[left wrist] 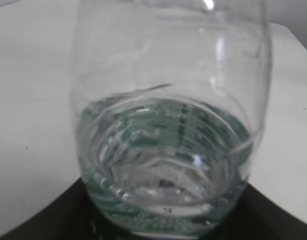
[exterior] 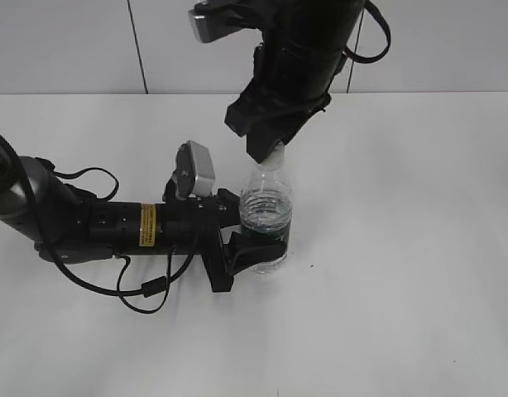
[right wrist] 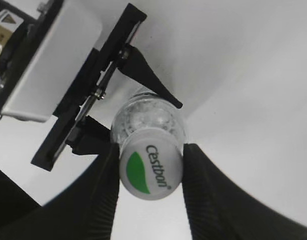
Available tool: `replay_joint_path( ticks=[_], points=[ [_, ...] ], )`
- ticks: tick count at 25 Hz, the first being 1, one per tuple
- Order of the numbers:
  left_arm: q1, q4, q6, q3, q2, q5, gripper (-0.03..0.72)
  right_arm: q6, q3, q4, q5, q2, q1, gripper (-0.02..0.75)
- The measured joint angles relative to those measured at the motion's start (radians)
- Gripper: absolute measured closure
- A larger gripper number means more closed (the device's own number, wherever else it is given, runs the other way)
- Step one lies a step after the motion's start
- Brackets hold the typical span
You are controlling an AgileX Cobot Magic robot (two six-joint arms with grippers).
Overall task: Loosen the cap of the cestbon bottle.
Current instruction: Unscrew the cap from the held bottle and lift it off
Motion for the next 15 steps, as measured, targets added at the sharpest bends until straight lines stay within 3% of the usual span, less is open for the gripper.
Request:
replay_joint_path(
  ticks=[6,15],
  points=[
    [0.000,0.000,-0.001,0.000,0.000,0.000,0.274,-0.233,0.000,0.010,-0.016,0.000,0.000,0.442],
    [0.000,0.000,0.000,0.000,0.001,-0.003,0.274,-0.422,0.000,0.013,-0.021,0.000,0.000,0.442]
  ],
)
